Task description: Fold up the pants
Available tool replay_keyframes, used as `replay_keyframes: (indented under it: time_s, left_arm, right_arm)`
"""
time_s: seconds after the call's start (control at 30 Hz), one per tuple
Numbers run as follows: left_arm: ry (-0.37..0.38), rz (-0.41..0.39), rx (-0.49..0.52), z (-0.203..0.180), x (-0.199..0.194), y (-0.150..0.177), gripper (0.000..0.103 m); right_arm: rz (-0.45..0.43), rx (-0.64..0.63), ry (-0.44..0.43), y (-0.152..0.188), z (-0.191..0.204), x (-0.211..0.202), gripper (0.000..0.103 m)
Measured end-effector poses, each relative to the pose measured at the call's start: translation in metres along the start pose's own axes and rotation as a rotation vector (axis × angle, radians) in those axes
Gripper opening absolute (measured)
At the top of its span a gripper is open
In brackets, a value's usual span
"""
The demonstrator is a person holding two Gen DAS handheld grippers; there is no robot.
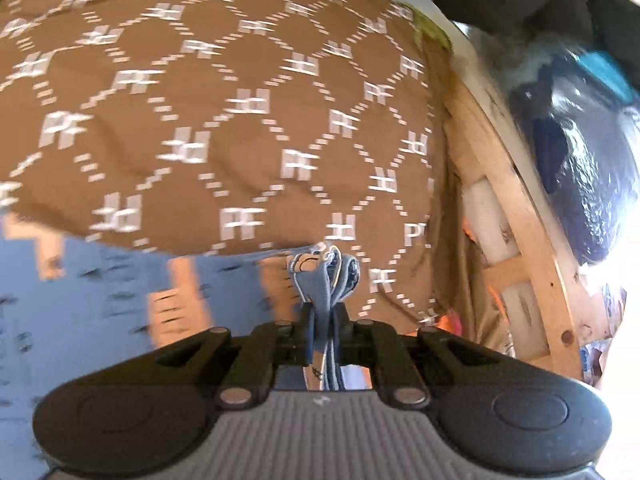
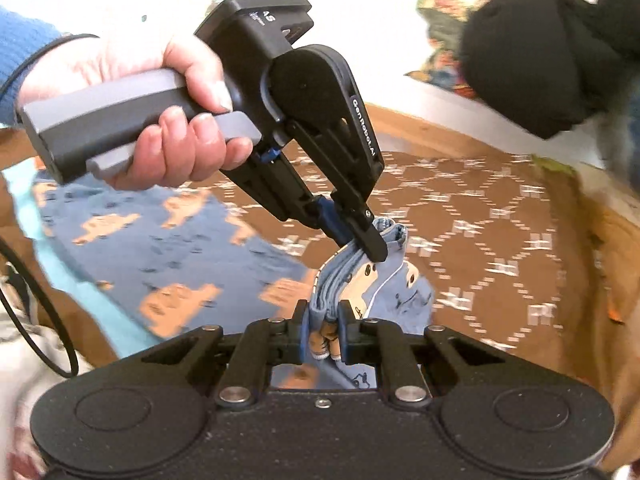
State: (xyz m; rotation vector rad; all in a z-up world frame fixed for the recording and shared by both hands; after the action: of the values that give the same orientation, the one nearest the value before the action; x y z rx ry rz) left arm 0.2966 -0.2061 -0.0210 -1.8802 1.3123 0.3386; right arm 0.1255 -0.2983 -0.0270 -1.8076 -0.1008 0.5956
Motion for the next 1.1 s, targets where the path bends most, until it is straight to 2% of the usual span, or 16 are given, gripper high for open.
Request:
replay_keyframes:
  time_s: [0.23, 0.4, 0.47, 0.5, 0.53, 0.6, 0.7, 0.9, 0.97, 1.03, 1.1]
  left_arm:
    - [-0.015, -0.033, -0.077, 0.061, -0.028, 0.013, 0.009]
    - [-0.038, -0.020, -0.116, 0.094, -0.022, 0.024, 0.011]
    - [-0.041, -0.022, -0.134, 0.102, -0.019, 0.028, 0.020]
    - [-0.038, -0.027, -0.146, 0.105, -0.019, 0.028, 0.035]
    - [-0.029, -0.035, -0.151, 0.109, -0.024, 0.030, 0.045]
    - [-0.016, -0.051, -0.148, 0.109, -0.025, 0.029, 0.051]
    - [-0.035, -0.052, -0.108, 0.104, -0.025, 0.029, 0.056]
    - [-0.076, -0.061, -0.057, 0.095, -0.023, 0.030, 0.053]
    - [-0.087, -0.058, -0.049, 0.094, -0.023, 0.030, 0.046]
    - [-0.096, -0.054, -0.045, 0.094, -0.022, 0.030, 0.034]
    - [-0.101, -0.057, -0.043, 0.093, -0.022, 0.030, 0.030]
  right_arm:
    - [0.064, 0.026, -0.100, -0.004, 0.047, 0.021, 0.014]
    - [0.140, 0.032, -0.121, 0.012, 0.068, 0.038, 0.014]
    - [0.143, 0.036, -0.118, 0.016, 0.069, 0.039, 0.015]
    - [0.141, 0.040, -0.118, 0.017, 0.068, 0.038, 0.016]
    - [0.139, 0.043, -0.119, 0.017, 0.069, 0.038, 0.017]
    - [0.131, 0.044, -0.122, 0.018, 0.069, 0.038, 0.021]
    - [0.116, 0.026, -0.121, 0.021, 0.071, 0.035, 0.021]
    - [0.103, 0.026, -0.122, 0.022, 0.070, 0.033, 0.022]
    - [0.102, 0.028, -0.120, 0.022, 0.070, 0.032, 0.022]
    - [0.102, 0.025, -0.119, 0.022, 0.071, 0.031, 0.022]
    - [0.102, 0.023, -0.119, 0.022, 0.071, 0.031, 0.022]
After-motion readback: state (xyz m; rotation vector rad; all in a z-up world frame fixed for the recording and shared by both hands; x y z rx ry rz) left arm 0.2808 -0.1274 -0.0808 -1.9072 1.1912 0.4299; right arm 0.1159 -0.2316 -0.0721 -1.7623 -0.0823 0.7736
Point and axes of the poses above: each gripper's, at about its wrist camera, not at the fingertips, and x roughly the way its jaws point, z to its left, y to its underside, the point moved 7 cm from there along x, roughly the way its jaws point, and after that the axes turned 8 degrees about -z, right-handed, at the moved point
